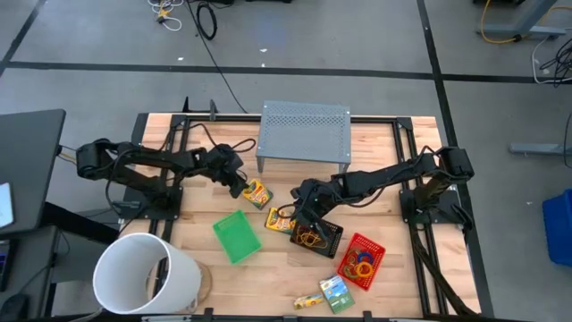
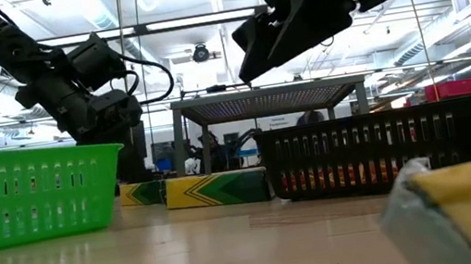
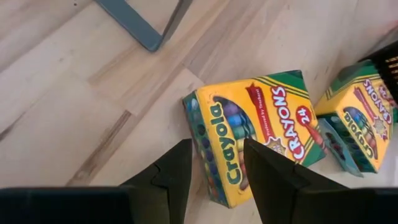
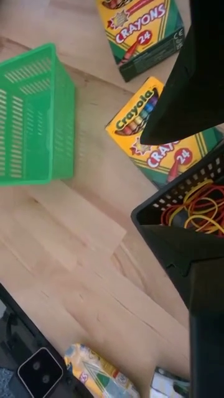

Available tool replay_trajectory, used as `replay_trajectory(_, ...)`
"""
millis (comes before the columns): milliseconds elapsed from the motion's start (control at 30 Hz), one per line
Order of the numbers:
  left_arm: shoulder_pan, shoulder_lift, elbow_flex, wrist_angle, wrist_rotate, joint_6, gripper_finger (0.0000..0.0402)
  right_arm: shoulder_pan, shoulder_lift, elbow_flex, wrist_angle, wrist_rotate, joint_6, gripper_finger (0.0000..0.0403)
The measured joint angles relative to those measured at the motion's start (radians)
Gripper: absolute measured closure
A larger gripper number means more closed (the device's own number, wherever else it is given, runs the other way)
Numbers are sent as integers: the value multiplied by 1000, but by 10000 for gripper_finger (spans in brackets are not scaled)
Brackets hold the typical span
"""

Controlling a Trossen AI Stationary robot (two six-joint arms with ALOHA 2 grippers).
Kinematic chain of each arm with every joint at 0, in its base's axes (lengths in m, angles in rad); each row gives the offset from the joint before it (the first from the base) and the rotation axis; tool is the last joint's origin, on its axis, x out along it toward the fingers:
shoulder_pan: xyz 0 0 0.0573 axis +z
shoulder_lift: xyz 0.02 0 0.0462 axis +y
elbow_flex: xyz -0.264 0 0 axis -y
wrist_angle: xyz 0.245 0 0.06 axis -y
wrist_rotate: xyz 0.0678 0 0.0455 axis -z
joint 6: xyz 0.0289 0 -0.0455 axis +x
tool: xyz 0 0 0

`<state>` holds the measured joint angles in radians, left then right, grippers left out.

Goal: Pick & Place Office Desk Supplies
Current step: Put the yellow crayon box into the green bin

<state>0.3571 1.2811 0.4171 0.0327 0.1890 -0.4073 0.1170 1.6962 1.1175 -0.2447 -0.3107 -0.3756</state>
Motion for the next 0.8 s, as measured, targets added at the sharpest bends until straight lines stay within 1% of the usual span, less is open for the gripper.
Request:
replay_trajectory(100, 0, 17, 0, 1, -5, -10, 251, 4, 0, 0, 0, 7, 0, 172)
replay_trajectory(200, -15, 55, 0, 17, -7, -26, 249, 4, 0, 0, 0, 38, 0, 172)
replay_trajectory(333, -45, 109, 1, 93, 1, -39, 248, 4, 0, 0, 3, 53, -1, 172)
replay_trajectory(500, -61, 151, 9, 131, 2, -61, 263, 4, 0, 0, 5, 55, -7, 172)
replay_trajectory(567, -64, 156, 13, 131, -4, -61, 277, 4, 0, 0, 6, 55, -7, 172)
replay_trajectory(633, -71, 156, 19, 128, -14, -61, 301, 4, 0, 0, 6, 55, -7, 172)
replay_trajectory(767, -87, 157, 38, 121, -30, -26, 381, 4, 0, 0, 6, 55, -7, 172)
replay_trajectory(800, -92, 157, 45, 113, -33, -19, 390, 4, 0, 0, 6, 56, -7, 172)
